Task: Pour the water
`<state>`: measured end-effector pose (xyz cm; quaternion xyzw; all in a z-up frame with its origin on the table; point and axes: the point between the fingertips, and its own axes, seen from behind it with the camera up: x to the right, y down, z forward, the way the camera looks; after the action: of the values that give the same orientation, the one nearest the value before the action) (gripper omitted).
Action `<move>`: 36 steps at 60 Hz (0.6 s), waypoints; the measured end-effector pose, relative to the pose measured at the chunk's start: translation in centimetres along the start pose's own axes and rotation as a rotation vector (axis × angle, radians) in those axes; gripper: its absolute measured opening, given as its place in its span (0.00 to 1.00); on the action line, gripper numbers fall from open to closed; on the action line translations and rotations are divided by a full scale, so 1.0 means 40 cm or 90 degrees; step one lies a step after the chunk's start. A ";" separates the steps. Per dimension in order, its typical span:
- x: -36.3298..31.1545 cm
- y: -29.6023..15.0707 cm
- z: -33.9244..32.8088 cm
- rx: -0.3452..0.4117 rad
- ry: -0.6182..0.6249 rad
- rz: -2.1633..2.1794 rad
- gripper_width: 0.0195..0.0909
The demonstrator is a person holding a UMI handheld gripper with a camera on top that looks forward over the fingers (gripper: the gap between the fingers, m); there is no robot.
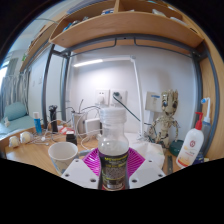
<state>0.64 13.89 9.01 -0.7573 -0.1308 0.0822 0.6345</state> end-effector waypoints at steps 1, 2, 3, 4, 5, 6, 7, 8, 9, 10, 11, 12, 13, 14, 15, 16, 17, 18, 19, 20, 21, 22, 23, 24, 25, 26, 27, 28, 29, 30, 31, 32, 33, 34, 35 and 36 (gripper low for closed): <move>0.001 0.004 0.001 0.000 0.003 0.003 0.14; 0.003 0.006 0.003 0.000 0.004 0.006 0.15; 0.003 0.010 0.006 -0.001 0.004 0.009 0.14; 0.002 0.016 0.009 -0.005 0.002 0.011 0.14; 0.001 0.026 0.011 -0.011 0.000 0.013 0.15; 0.002 0.020 0.010 -0.004 0.000 0.016 0.15; 0.005 0.019 0.011 0.001 0.001 0.020 0.15; 0.006 0.024 0.010 -0.004 0.002 0.024 0.15; 0.008 0.021 0.008 0.000 0.001 0.028 0.15; 0.009 0.023 0.007 -0.001 0.000 0.032 0.15; 0.011 0.024 0.006 -0.002 0.000 0.037 0.15; 0.013 0.023 0.005 0.000 0.002 0.042 0.15; 0.014 0.024 0.004 0.000 0.002 0.047 0.15; 0.014 0.023 0.003 0.003 0.002 0.050 0.15; 0.013 0.024 0.001 0.004 0.003 0.050 0.15; 0.014 0.024 0.001 0.006 0.002 0.049 0.16; 0.013 0.024 0.000 0.007 0.002 0.047 0.17; 0.014 0.023 0.000 0.008 0.002 0.046 0.17; 0.014 0.023 -0.001 0.009 0.004 0.044 0.18; 0.015 0.022 -0.001 0.010 0.006 0.043 0.20; 0.015 0.021 -0.001 0.011 0.008 0.042 0.21; 0.015 0.021 -0.001 0.012 0.010 0.041 0.23; 0.015 0.021 0.000 0.012 0.011 0.040 0.24; 0.015 0.020 0.000 0.013 0.012 0.040 0.26; 0.015 0.020 0.002 0.013 0.014 0.040 0.27; 0.015 0.020 0.002 0.012 0.014 0.040 0.29; 0.016 0.020 0.002 0.011 0.015 0.042 0.30; 0.016 0.021 0.002 0.010 0.016 0.044 0.31; 0.017 0.022 0.002 0.007 0.017 0.046 0.32; 0.018 0.025 0.001 0.002 0.018 0.049 0.34; 0.020 0.030 0.000 -0.004 0.020 0.052 0.39; 0.021 0.034 -0.002 -0.011 0.023 0.055 0.44; 0.022 0.037 -0.005 -0.015 0.025 0.058 0.50; 0.022 0.038 -0.009 -0.017 0.026 0.061 0.55; 0.023 0.039 -0.013 -0.018 0.027 0.063 0.60; 0.022 0.038 -0.018 -0.018 0.028 0.065 0.64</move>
<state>1.84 13.23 7.66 -0.7736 -0.0797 0.0960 0.6212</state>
